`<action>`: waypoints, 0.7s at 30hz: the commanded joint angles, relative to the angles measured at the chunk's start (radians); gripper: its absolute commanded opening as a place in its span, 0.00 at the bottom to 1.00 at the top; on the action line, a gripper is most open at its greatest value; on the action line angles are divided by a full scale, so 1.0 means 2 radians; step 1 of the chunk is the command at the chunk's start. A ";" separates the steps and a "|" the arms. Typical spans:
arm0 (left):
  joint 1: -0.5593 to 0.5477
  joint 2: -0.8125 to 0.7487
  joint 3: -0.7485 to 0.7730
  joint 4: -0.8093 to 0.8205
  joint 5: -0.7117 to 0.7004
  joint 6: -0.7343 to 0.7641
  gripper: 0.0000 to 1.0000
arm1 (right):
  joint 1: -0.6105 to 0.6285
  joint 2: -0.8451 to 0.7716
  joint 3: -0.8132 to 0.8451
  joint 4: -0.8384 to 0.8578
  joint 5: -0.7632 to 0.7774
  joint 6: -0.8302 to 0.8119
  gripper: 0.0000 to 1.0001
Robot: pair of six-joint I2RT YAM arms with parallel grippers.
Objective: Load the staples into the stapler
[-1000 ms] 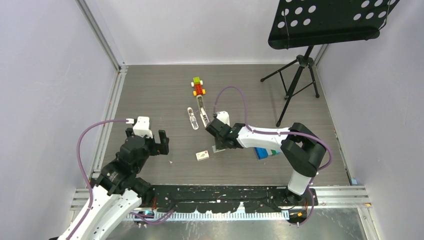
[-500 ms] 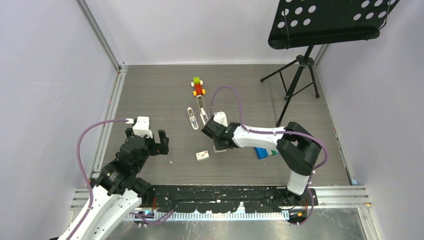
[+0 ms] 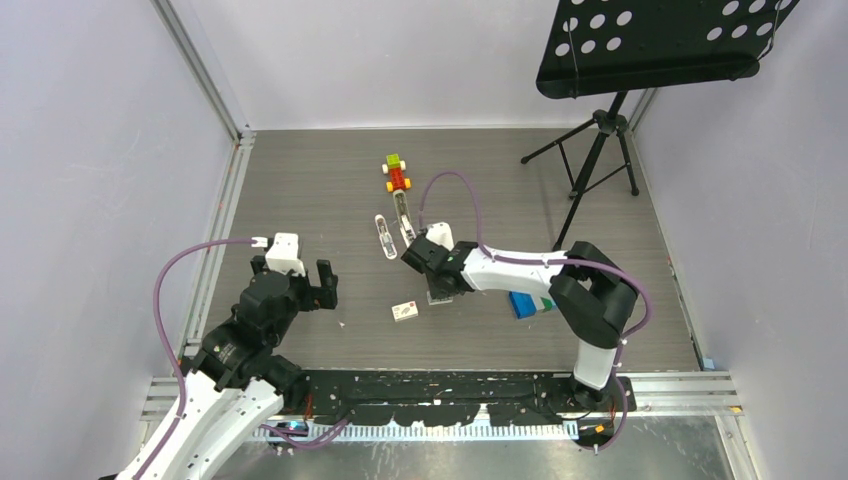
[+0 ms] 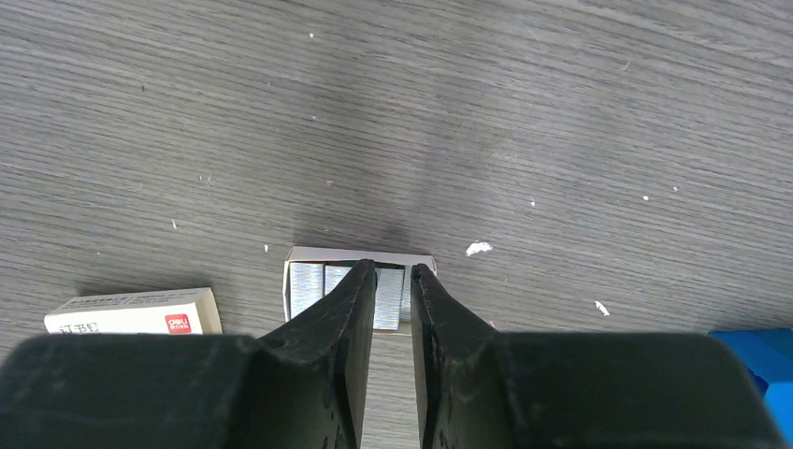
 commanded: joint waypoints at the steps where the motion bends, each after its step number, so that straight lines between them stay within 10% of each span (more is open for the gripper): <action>1: 0.003 -0.003 -0.001 0.021 0.000 0.004 0.98 | -0.001 0.028 -0.004 -0.031 -0.041 0.006 0.27; 21: 0.003 -0.001 -0.001 0.022 0.001 0.005 0.98 | -0.019 0.077 0.022 -0.047 -0.044 0.032 0.23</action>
